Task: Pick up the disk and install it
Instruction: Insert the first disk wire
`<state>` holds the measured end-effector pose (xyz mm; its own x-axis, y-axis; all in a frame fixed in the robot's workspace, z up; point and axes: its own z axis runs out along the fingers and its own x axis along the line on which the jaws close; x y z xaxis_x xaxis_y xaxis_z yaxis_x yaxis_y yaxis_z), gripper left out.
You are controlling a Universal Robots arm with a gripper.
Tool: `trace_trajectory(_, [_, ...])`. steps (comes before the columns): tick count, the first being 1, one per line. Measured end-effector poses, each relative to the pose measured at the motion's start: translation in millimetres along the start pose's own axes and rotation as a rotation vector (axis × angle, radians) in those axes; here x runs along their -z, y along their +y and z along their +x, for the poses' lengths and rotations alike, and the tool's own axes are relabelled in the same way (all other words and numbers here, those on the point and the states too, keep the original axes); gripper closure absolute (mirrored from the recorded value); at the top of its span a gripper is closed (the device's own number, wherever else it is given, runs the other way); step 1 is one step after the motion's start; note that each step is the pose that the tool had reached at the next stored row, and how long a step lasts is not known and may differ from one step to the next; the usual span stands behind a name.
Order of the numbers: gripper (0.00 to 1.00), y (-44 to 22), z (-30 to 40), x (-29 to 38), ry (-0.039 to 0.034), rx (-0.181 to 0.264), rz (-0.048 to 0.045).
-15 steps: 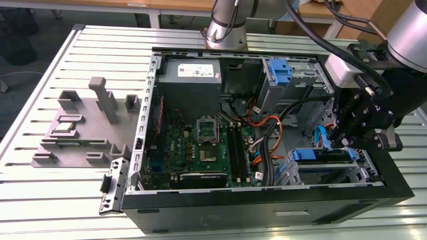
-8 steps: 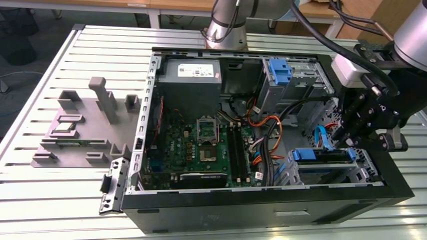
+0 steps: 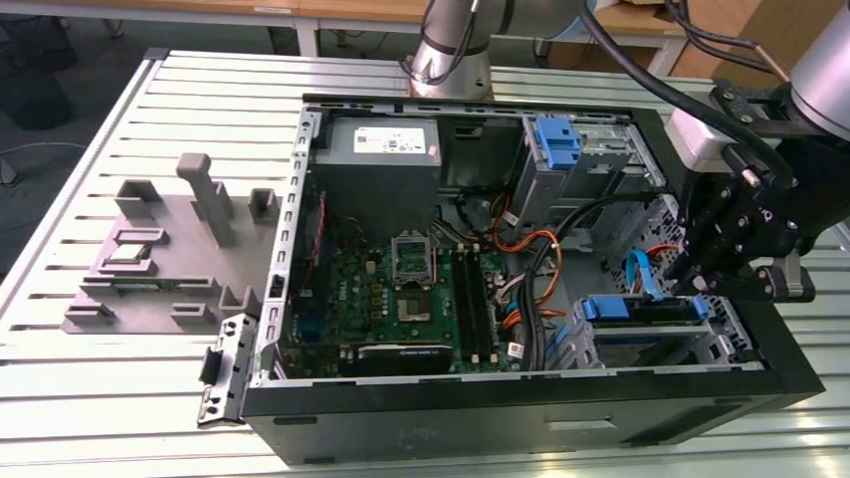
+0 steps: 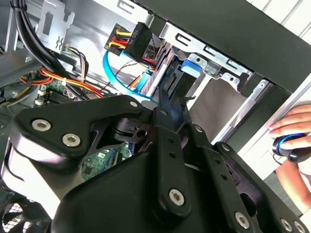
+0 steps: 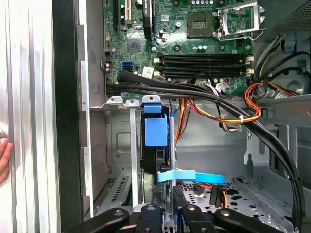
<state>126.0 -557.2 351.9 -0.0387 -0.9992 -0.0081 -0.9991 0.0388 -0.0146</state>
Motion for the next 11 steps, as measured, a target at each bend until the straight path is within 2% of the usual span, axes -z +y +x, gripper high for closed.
trace_trajectory(3, [0.76, 0.0, 0.0, 0.0, 0.0, -0.001, 0.0])
trace_trajectory(5, [0.76, -0.2, 0.1, -0.1, -0.0013, 0.0, -0.0077])
trace_trajectory(6, [0.76, -0.1, 0.0, -0.1, -0.0019, 0.0, -0.0087])
trace_trajectory(11, [0.76, -0.1, 0.0, 0.0, -0.0025, -0.001, -0.0105])
